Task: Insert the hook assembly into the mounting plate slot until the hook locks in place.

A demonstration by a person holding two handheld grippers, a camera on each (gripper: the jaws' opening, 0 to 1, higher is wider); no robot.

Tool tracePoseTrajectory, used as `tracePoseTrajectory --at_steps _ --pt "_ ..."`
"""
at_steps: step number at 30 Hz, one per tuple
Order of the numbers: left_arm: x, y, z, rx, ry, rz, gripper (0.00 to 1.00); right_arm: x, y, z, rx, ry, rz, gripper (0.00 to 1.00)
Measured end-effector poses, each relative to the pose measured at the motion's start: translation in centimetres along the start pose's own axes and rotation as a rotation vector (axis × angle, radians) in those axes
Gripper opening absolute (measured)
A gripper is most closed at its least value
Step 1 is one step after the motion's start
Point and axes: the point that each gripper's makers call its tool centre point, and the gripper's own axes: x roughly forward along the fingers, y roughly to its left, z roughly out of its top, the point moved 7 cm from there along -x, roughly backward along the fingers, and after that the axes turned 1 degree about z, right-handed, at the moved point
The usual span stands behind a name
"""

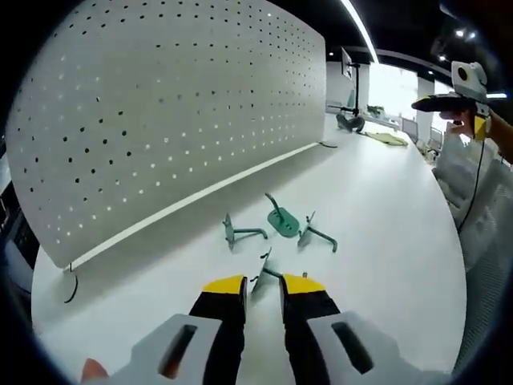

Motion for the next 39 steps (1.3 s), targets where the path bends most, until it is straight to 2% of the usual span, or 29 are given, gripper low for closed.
tracePoseTrajectory --at_steps 24,39 --pt "0.32 0.14 -0.12 0.024 0.015 0.008 0.05 0.05 -0.14 0.03 0.003 -0.001 -0.006 0.89" --pt "0.21 0.13 -0.32 0.030 0.024 0.026 0.02 0.06 0.03 0.25 -0.001 -0.004 -0.001 0.89"
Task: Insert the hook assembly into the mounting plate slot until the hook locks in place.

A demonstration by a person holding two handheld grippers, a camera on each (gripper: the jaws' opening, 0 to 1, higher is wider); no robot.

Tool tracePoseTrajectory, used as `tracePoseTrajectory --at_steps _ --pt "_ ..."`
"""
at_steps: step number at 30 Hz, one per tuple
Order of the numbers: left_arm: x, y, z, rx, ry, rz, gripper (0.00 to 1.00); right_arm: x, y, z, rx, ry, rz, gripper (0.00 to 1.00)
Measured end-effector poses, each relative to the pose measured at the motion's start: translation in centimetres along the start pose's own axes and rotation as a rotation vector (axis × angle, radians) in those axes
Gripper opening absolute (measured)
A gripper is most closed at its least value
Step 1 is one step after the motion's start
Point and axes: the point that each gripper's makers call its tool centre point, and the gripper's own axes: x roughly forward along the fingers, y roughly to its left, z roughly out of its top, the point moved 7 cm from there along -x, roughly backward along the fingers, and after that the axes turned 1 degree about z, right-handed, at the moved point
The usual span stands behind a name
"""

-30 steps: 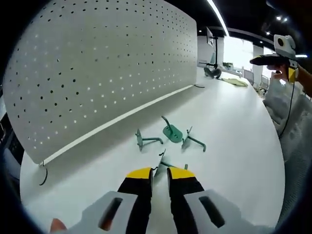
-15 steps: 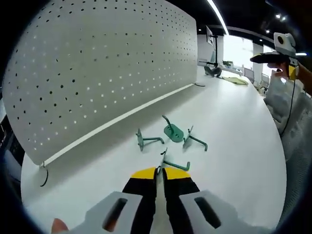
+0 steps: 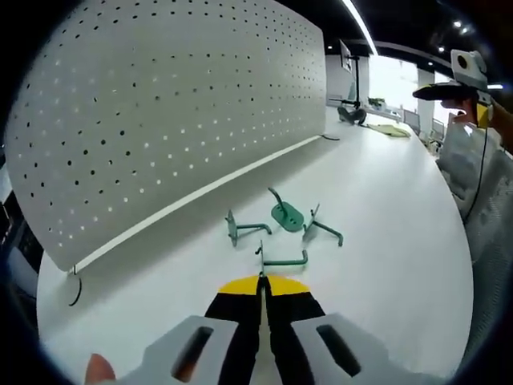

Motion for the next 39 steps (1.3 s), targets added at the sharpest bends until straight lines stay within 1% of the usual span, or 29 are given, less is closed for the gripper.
tracePoseTrajectory --at_steps 10,15,21,27,32,39 --pt "-0.3 -0.3 0.0 -0.017 -0.010 0.007 0.02 0.1 0.2 0.1 -0.001 -0.004 0.007 0.88" --pt "-0.5 -0.6 -0.1 -0.041 -0.015 -0.001 0.02 0.1 0.4 0.2 -0.002 -0.008 0.012 0.87" --pt "-0.7 -0.9 0.0 -0.042 -0.024 -0.001 0.02 0.2 0.5 0.2 0.000 -0.011 0.015 0.86" --pt "-0.9 -1.4 0.5 -0.038 -0.044 -0.005 0.01 0.3 0.5 0.2 0.004 -0.014 0.015 0.86" --pt "-1.2 -2.0 1.1 -0.052 -0.062 -0.018 0.01 0.3 0.6 0.4 0.001 -0.020 0.017 0.86" --pt "-1.7 -2.7 2.2 -0.121 -0.107 -0.048 0.01 0.3 0.8 0.7 -0.003 -0.028 0.019 0.86"
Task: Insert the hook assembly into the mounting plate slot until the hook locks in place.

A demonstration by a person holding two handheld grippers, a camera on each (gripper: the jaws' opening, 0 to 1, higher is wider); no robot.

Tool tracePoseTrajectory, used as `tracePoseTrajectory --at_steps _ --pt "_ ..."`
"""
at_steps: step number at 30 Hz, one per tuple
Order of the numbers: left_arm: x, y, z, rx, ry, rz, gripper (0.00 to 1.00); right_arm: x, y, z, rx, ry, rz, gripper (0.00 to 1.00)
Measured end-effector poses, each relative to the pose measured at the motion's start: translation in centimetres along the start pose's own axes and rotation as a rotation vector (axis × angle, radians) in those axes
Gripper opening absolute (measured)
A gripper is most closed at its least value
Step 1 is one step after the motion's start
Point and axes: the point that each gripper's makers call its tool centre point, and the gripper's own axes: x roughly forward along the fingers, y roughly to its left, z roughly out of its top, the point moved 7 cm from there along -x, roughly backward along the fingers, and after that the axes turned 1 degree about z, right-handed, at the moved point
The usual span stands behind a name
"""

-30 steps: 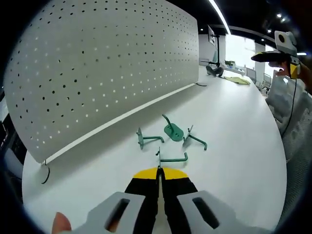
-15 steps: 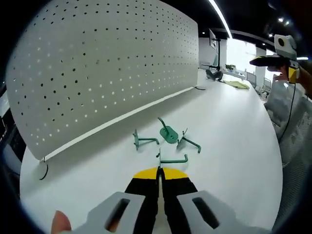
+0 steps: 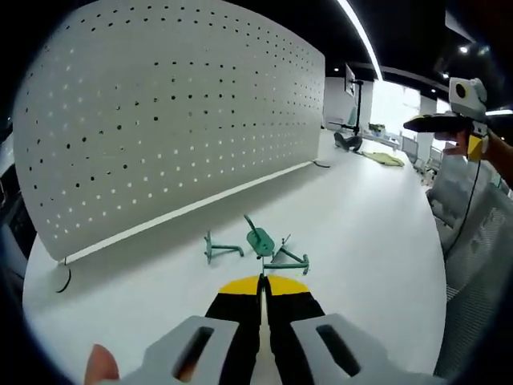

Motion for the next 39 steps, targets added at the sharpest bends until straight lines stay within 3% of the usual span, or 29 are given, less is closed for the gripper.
tracePoseTrajectory --at_steps 12,28,39 --pt "-0.9 -1.7 2.4 -0.131 -0.109 -0.052 0.01 0.0 0.4 0.6 -0.003 -0.020 0.009 0.85" --pt "-2.1 -4.6 6.4 -0.172 -0.259 -0.093 0.01 0.2 0.7 2.2 0.002 -0.068 0.016 0.83" --pt "-2.9 -6.3 7.8 -0.205 -0.335 -0.097 0.01 0.1 1.2 3.2 0.039 -0.105 0.030 0.79"
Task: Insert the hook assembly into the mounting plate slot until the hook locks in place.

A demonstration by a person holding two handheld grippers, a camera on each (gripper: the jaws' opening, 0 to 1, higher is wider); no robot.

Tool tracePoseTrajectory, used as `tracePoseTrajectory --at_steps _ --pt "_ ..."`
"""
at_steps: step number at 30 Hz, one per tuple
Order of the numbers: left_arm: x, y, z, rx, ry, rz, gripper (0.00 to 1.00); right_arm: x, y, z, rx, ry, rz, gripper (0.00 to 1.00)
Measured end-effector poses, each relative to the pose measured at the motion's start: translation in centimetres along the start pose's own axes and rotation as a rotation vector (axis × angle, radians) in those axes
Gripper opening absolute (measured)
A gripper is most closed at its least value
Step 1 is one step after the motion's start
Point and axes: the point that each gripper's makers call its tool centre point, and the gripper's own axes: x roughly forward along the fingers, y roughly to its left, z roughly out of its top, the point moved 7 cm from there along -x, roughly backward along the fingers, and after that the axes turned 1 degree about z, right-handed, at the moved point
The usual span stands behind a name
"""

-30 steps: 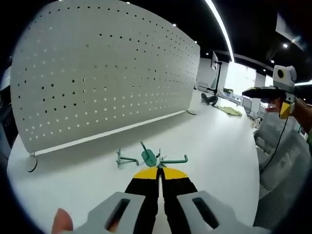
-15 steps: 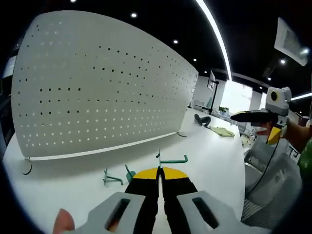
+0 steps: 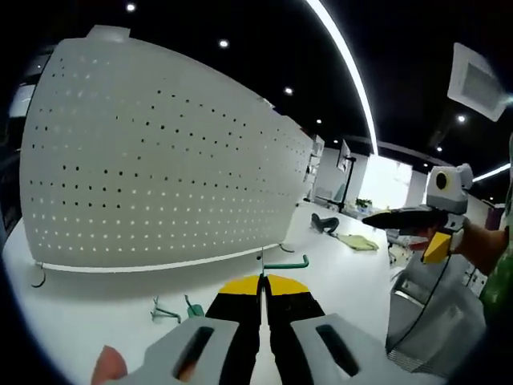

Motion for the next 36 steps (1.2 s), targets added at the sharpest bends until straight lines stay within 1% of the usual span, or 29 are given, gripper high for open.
tracePoseTrajectory --at_steps 9,20,23,25,30,36 --pt "0.1 -1.6 0.6 -0.012 -0.035 -0.018 0.01 0.5 0.5 1.0 0.078 -0.052 0.023 0.73" --pt "0.1 -3.3 1.6 -0.016 -0.080 -0.047 0.01 1.0 1.3 1.5 0.105 -0.062 0.055 0.63" --pt "0.1 -3.8 1.7 -0.015 -0.089 -0.060 0.01 1.2 1.2 1.7 0.161 -0.071 0.065 0.60" --pt "0.1 -4.0 1.8 -0.013 -0.092 -0.065 0.01 1.2 1.2 1.8 0.176 -0.080 0.066 0.59" --pt "0.0 -4.5 2.0 -0.022 -0.106 -0.079 0.01 1.3 1.3 2.0 0.181 -0.079 0.067 0.54" --pt "0.1 -5.1 2.1 -0.032 -0.116 -0.093 0.01 1.6 1.5 2.2 0.200 -0.076 0.073 0.45"
